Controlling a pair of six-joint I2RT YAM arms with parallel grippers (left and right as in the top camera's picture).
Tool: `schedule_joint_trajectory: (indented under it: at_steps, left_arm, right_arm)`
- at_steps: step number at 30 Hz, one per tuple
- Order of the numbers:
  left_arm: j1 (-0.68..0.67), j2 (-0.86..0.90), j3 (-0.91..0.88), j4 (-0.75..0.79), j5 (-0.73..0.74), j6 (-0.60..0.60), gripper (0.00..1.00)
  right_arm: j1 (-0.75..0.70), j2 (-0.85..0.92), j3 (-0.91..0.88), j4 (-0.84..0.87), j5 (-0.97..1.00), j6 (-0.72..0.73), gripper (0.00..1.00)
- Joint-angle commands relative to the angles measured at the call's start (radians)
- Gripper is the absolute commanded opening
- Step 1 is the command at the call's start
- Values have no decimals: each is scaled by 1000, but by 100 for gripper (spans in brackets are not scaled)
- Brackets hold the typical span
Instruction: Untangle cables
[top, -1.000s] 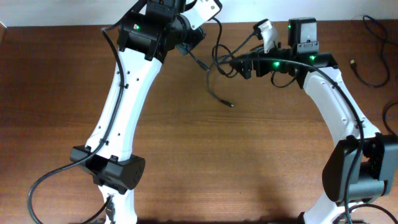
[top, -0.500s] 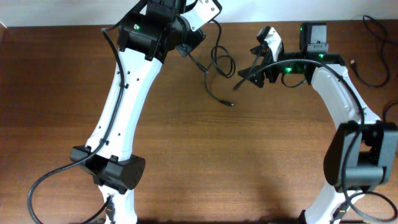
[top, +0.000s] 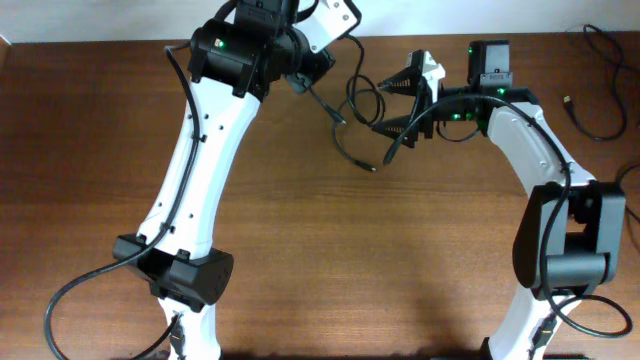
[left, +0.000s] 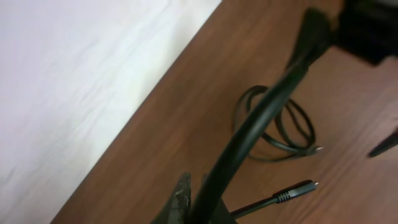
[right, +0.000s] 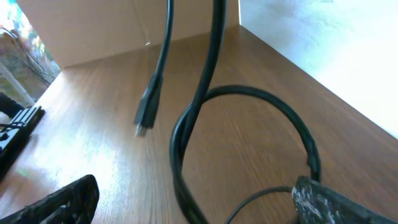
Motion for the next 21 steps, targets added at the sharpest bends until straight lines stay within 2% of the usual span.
schedule_joint_trajectory:
  at_steps: [1, 13, 21]
  left_arm:
    - [-9, -78, 11, 6, 90, -21, 0]
    - [-5, -91, 11, -29, 93, -21, 0]
    - [-30, -92, 11, -24, 137, -21, 0]
  right_arm:
    - [-2, 4, 21, 3, -23, -7, 99]
    - [-151, 3, 47, 3, -2, 21, 99]
    - [-107, 3, 47, -15, 3, 23, 99]
